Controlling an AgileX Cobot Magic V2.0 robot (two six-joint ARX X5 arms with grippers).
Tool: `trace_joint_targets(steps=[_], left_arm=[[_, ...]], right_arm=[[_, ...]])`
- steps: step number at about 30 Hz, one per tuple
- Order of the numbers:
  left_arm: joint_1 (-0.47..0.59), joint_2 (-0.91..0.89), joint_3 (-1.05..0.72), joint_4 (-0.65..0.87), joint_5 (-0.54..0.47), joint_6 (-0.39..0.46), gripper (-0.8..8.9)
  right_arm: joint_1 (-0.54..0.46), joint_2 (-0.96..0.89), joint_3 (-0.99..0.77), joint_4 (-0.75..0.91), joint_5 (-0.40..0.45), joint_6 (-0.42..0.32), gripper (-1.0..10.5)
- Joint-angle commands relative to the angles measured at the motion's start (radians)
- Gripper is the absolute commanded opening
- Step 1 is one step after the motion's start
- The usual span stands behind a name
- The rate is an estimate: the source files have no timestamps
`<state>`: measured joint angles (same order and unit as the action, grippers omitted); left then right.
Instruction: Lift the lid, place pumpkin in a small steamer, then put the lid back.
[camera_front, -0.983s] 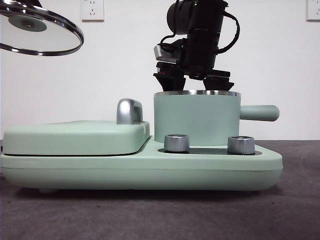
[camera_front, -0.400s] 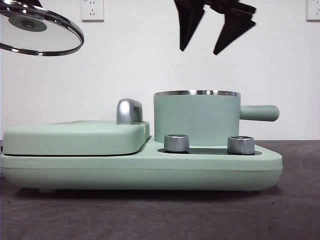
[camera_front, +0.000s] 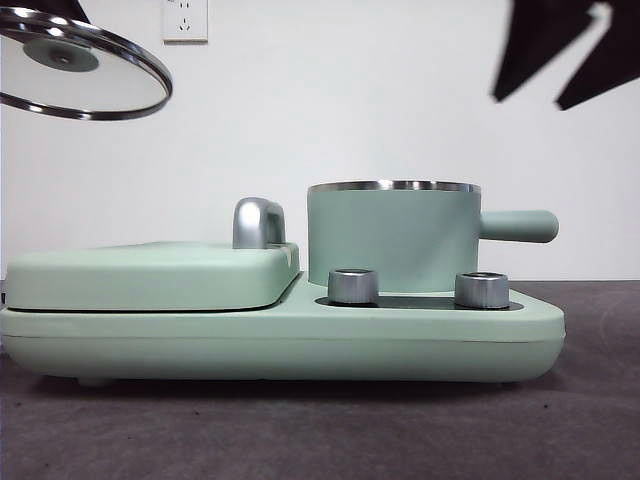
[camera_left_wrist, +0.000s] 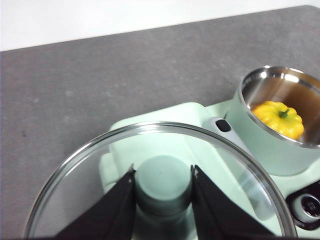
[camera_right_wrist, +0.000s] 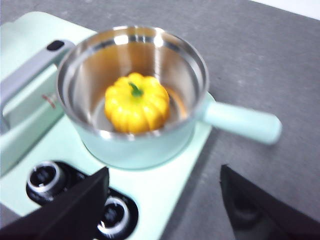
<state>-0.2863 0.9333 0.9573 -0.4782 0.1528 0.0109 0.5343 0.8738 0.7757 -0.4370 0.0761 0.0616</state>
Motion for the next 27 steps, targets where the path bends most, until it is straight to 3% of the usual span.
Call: trace_joint_targets(steps=[1,7,14,27], left_arm=[[-0.019,0.026,0.018,0.029,0.016,0.002,0.11],[-0.09,0.099,0.018,0.068,0.028,0.004,0.11],[-0.195,0.198,0.018,0.225,0.036,0.005,0.11],[-0.368,0.471,0.054,0.682,0.034,0.024,0.11]], right_arm=[[0.007,-0.082,-0.047,0.002,0.022,0.016,3.2],[0.007,-0.254,-0.126,-0.113,0.066,0.035,3.2],[0.007,-0.377,-0.15,-0.281,0.116,0.044,3.2],[0.007,-0.459,-0.152,-0.304,0.127,0.071,3.2]])
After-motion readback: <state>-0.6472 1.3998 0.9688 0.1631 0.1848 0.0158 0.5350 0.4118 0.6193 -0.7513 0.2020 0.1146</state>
